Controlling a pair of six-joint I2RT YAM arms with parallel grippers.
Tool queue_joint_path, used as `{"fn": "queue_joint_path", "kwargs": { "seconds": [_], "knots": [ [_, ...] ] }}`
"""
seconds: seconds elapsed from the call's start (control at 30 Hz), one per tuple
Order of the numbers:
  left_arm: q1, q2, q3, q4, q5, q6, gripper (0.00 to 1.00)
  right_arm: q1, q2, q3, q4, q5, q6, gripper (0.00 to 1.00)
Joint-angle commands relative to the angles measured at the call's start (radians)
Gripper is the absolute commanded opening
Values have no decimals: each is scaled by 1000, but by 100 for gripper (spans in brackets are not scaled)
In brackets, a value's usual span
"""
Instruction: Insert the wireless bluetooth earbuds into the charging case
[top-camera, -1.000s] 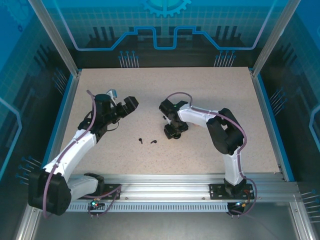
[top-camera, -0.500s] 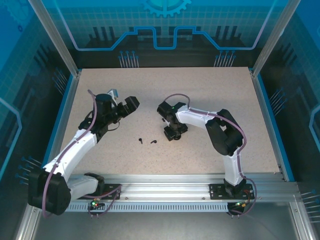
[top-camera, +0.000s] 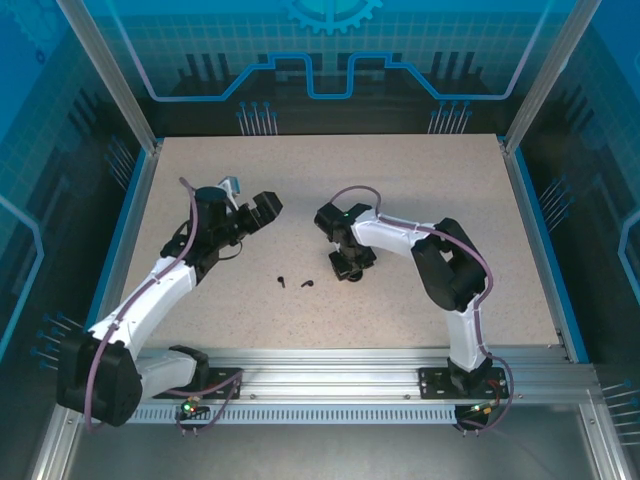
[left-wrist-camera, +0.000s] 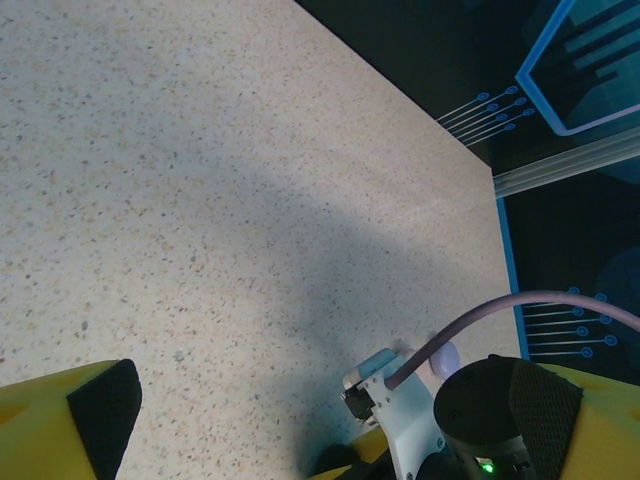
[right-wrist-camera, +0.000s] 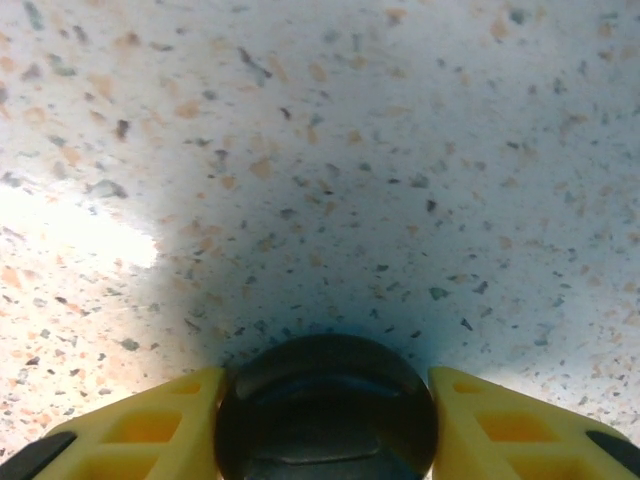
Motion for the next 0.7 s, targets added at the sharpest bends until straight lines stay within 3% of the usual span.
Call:
{"fn": "queue_joint_path", "kwargs": {
  "seconds": [0.0,0.3,0.67],
  "knots": [
    [-12,17,-40,107,49,27,99,-51,-52,7,-13,-42,150,38],
    [-97,54,-172,348,53,18,99,-189,-120,10,150,-142,540,40],
    [-244,227,-243,651,-2,45,99,-200,-119,87,253,-181,937,39]
  ]
}}
